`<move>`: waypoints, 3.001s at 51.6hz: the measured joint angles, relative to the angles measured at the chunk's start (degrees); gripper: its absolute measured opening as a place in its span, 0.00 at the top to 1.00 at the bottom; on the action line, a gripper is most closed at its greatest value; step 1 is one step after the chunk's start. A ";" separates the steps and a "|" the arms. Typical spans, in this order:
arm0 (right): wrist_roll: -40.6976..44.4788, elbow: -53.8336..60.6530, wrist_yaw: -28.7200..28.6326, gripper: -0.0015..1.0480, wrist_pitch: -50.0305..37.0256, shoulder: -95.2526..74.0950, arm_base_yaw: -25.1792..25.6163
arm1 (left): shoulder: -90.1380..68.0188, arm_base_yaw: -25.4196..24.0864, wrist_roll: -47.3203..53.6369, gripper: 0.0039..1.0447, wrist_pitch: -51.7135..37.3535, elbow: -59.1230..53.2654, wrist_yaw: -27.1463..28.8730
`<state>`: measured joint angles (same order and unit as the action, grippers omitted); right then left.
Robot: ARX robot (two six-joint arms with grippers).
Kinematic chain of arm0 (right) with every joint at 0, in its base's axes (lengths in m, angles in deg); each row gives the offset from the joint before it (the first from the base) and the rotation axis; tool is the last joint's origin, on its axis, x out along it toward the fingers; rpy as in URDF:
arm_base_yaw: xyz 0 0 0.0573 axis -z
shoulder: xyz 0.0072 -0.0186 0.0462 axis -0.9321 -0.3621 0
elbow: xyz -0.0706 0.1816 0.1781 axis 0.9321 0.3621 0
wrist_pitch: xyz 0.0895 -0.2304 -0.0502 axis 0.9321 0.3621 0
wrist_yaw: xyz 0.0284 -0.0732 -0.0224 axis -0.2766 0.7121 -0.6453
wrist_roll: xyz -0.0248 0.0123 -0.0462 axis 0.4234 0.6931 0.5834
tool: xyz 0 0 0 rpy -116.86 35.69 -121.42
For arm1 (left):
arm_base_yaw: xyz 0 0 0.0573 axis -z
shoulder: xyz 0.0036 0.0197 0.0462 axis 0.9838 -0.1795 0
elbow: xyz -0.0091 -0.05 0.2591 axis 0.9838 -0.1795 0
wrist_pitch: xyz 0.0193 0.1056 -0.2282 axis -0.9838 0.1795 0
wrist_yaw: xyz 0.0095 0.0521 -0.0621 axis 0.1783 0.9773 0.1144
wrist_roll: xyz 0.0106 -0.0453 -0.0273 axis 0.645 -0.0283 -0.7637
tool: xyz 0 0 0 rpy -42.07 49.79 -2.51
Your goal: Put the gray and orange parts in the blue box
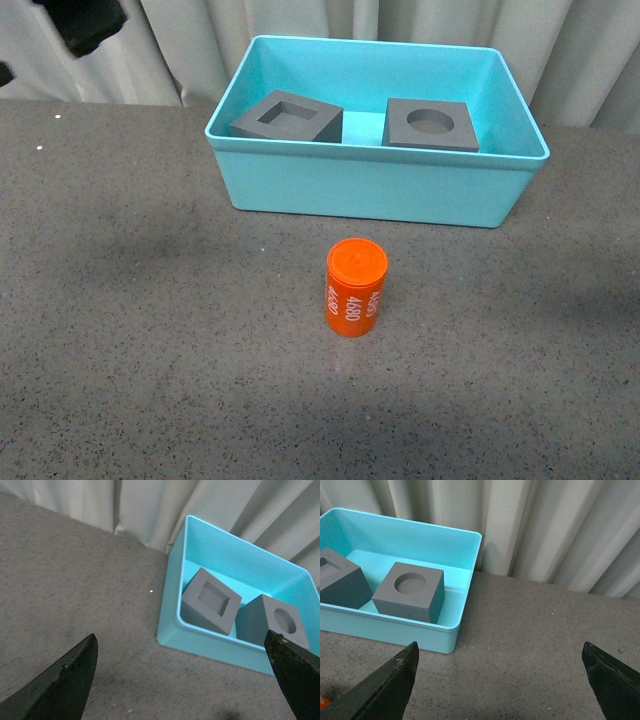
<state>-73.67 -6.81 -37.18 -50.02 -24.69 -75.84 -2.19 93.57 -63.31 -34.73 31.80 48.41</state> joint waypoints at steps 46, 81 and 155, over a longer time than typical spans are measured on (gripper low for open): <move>0.00 0.02 0.00 0.09 0.00 0.04 0.00 | 47.21 -13.77 24.55 0.89 -3.21 -31.08 -8.63; 0.00 0.02 0.00 0.09 0.00 0.04 0.00 | 67.34 -13.77 25.11 0.97 15.87 -31.10 -8.63; 8.04 -7.13 -14.34 0.09 12.33 -10.64 -8.11 | 80.87 -13.77 25.29 0.06 29.75 -31.10 -8.63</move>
<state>-65.62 -13.94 -51.52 -37.69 -35.33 -83.95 78.68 79.80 -38.02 -4.98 0.70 39.77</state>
